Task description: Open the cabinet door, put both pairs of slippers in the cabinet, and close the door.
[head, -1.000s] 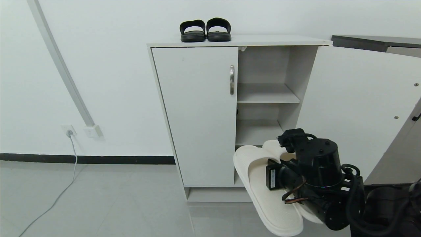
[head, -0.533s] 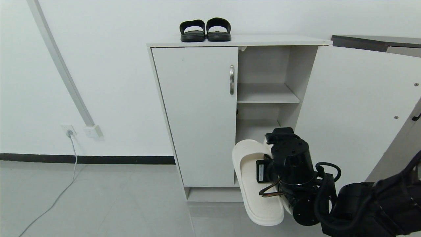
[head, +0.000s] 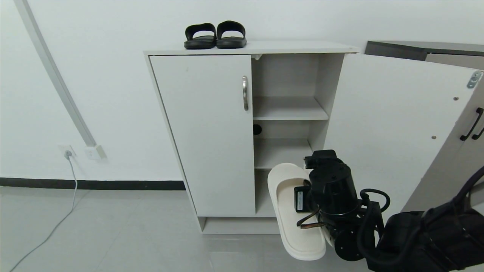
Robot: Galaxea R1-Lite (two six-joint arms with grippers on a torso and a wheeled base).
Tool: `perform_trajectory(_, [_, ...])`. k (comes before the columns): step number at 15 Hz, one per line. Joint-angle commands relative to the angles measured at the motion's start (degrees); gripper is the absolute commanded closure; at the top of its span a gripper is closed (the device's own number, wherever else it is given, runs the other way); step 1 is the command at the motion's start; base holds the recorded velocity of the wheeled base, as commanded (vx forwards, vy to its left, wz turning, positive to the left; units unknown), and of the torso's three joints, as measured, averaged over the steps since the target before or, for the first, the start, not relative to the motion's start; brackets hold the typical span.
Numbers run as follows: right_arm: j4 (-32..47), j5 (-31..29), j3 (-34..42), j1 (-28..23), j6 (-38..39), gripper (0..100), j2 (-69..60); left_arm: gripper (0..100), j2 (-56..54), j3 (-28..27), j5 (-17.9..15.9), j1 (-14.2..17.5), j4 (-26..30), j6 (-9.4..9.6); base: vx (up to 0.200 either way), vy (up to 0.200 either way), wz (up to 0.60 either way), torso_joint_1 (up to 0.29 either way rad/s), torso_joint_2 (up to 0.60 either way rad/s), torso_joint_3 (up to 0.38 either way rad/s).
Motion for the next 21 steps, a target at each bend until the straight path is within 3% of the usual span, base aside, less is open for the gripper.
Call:
perform_trajectory(1, [0.0, 0.5, 0.0, 0.0, -0.1, 100, 0.8, 100, 0.2, 0.0, 0.0, 0.0, 0.0, -0.10, 0.000, 0.000, 0.00, 0.000, 0.00, 0.000])
perform_trajectory(7, [-3.3, 6.3, -0.6, 0.5, -0.5, 100, 2.2, 100, 0.2, 0.0, 0.0, 0.1, 0.0, -0.10, 0.000, 0.000, 0.00, 0.000, 0.00, 0.000])
perform_trajectory(13, [-3.7, 6.1, 0.7, 1.1, 0.0, 100, 5.3, 100, 0.2, 0.0, 0.0, 0.0, 0.0, -0.18, 0.000, 0.000, 0.00, 0.000, 0.00, 0.000])
perform_trajectory(21, [-11.5, 6.1, 2.1, 0.5, -0.6, 100, 11.0, 100, 0.2, 0.0, -0.1, 0.0, 0.1, -0.10, 0.000, 0.000, 0.00, 0.000, 0.00, 0.000])
